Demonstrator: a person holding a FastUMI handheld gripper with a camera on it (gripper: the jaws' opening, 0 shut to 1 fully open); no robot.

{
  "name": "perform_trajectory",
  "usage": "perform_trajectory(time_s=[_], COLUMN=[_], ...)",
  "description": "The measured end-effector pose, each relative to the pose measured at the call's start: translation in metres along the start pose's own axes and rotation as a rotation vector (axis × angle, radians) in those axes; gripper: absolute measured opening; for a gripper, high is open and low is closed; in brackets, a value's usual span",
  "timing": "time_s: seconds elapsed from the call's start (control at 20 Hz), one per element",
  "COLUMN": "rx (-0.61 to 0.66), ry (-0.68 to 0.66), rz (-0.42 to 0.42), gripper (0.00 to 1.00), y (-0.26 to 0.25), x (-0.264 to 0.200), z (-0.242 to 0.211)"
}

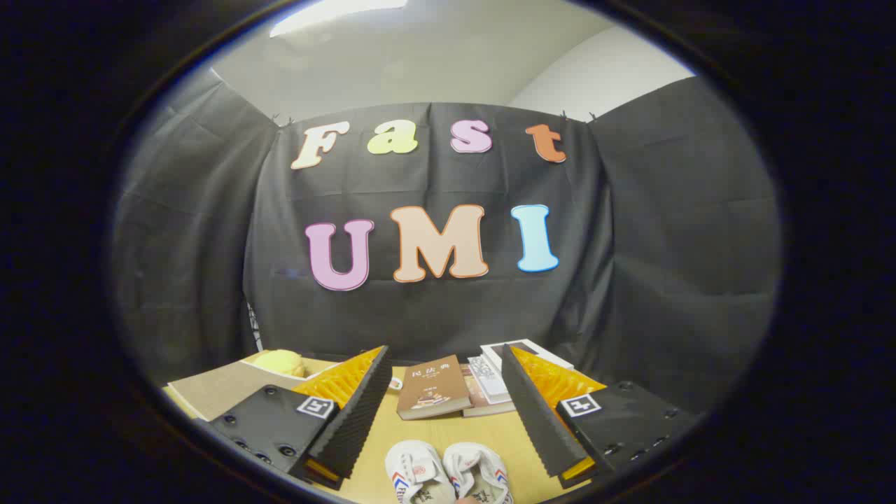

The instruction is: Open the storage box then place both shoes into the box .Put the left shoe in first, then the right shoe, with the right side of both shoes facing outward in a uniform manner.

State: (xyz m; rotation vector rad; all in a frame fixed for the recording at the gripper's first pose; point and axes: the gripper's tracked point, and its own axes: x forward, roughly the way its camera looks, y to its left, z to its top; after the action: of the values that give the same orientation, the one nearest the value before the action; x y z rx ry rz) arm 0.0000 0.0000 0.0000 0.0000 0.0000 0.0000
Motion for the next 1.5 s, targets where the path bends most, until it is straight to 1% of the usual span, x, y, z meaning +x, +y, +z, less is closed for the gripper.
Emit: perform_trajectory(time_s=[0.3, 0.6, 0.95, 1.3, 1.5], rx=[-0.008, -0.009, 0.001, 0.008, 0.033], ry=[-0.007, -0.007, -0.019, -0.003, 0.006], rz=[0.029, 0.007, 0.023, 0.031, 0.057], gripper=[1.00, 1.00, 1.00, 1.00, 1.00], y=[0.000, -0.022, -0.031, -0.040, -0.029], x=[0.004, 0.005, 0.009, 0.016, 0.018], z=[0.006, 0.011, 0.017, 0.007, 0.002])
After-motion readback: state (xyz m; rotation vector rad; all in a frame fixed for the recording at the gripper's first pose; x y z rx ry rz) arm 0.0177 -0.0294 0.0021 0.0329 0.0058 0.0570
